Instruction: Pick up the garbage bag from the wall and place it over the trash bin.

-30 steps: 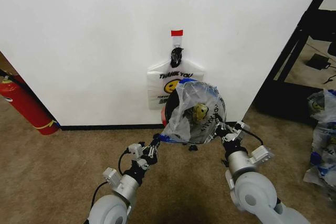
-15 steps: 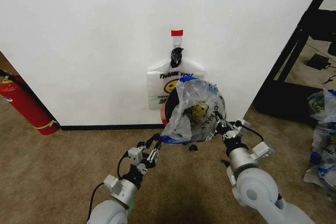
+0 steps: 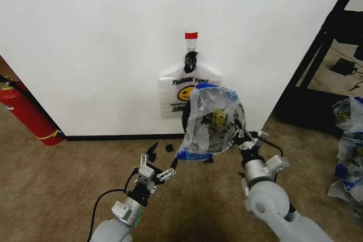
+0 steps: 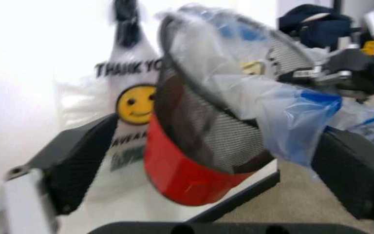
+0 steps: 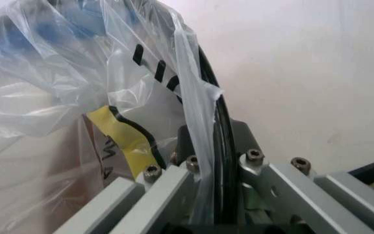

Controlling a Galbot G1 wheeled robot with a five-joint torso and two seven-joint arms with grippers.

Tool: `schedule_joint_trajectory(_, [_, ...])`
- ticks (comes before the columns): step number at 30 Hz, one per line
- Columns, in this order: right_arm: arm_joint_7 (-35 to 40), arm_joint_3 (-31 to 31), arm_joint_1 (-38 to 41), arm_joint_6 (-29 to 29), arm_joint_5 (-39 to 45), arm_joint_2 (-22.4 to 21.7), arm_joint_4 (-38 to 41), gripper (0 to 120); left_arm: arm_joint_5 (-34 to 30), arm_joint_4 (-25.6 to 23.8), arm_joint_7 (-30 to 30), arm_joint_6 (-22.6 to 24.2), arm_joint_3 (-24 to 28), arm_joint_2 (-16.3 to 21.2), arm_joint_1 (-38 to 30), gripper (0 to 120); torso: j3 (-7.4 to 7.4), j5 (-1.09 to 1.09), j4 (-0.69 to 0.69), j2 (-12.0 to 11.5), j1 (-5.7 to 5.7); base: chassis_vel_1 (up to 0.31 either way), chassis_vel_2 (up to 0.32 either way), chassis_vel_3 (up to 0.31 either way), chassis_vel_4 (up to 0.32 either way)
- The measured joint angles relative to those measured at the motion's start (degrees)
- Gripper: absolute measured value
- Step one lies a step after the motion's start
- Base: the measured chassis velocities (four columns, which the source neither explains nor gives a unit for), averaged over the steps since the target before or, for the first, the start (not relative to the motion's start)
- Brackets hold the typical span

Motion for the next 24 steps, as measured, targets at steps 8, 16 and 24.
schedule_joint_trajectory(8, [0.2, -0.6, 0.6, 0.1, -1.2, 0.7, -0.3, 0, 1.0, 0.8, 4.9, -3.5, -1.4, 0.1, 0.3, 114, 0.0, -0.01, 0.0, 0.0, 0.0, 0.0, 0.0, 0.0, 0.0])
schedule_joint_trajectory(16, [0.3, 0.0, 0.3, 0.1, -1.1, 0.8, 0.1, 0, -0.6, 1.2, 4.4, -3.6, -1.4, 0.0, 0.1, 113, 0.0, -0.01, 0.0, 0.0, 0.0, 0.0, 0.0, 0.0, 0.0])
schedule_joint_trajectory(24, [1.0, -1.5, -0.7, 1.8, -6.5, 1.6, -1.6, 0, 0.2, -4.8, 1.0, 0.5, 0.4, -1.8, 1.2, 101, 0.0, 0.01, 0.01, 0.0, 0.0, 0.0, 0.0, 0.0, 0.0])
